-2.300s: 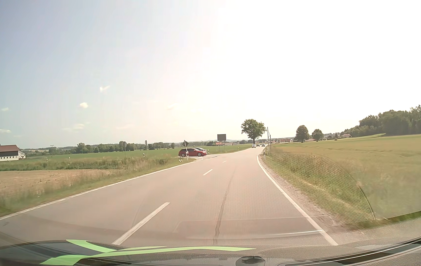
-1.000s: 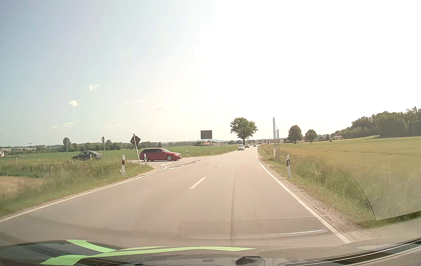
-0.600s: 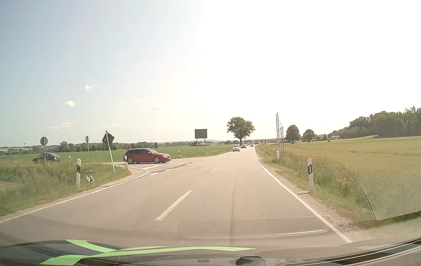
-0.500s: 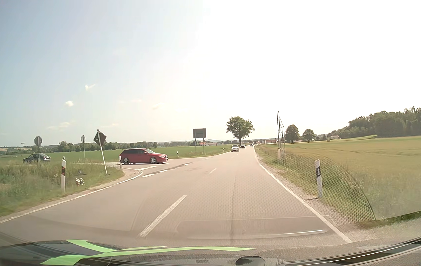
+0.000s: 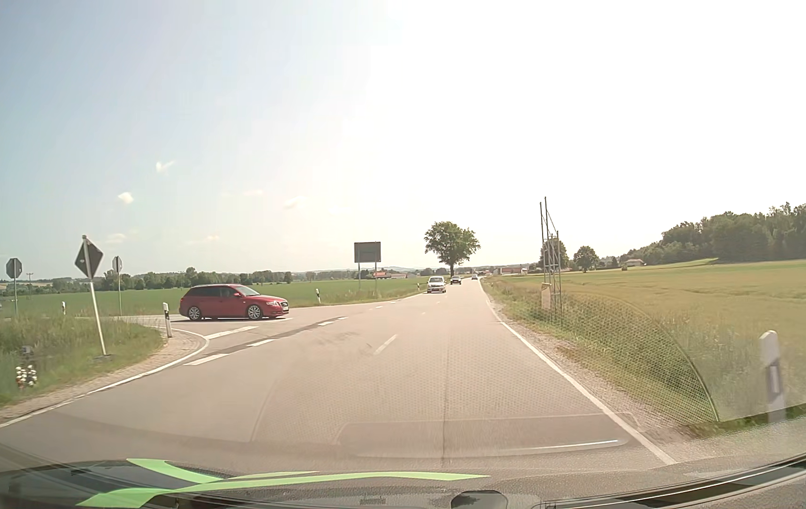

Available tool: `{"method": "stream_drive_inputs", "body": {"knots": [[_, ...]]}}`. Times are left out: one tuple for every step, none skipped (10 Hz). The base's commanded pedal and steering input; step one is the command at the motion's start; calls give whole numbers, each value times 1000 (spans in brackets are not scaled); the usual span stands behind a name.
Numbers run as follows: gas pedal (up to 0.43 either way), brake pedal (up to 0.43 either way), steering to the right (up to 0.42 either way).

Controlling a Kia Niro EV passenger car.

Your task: Follow the waypoints while adhering to traffic rules and regulations

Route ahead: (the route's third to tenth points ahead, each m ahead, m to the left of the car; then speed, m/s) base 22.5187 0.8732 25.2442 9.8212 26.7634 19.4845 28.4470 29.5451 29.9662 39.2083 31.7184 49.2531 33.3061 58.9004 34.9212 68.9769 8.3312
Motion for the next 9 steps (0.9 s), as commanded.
{"method": "stream_drive_inputs", "body": {"knots": [[0,299,18],[0,299,19],[0,299,18],[0,299,19],[0,299,19],[0,299,19],[0,299,19],[0,299,18],[0,299,19]]}}
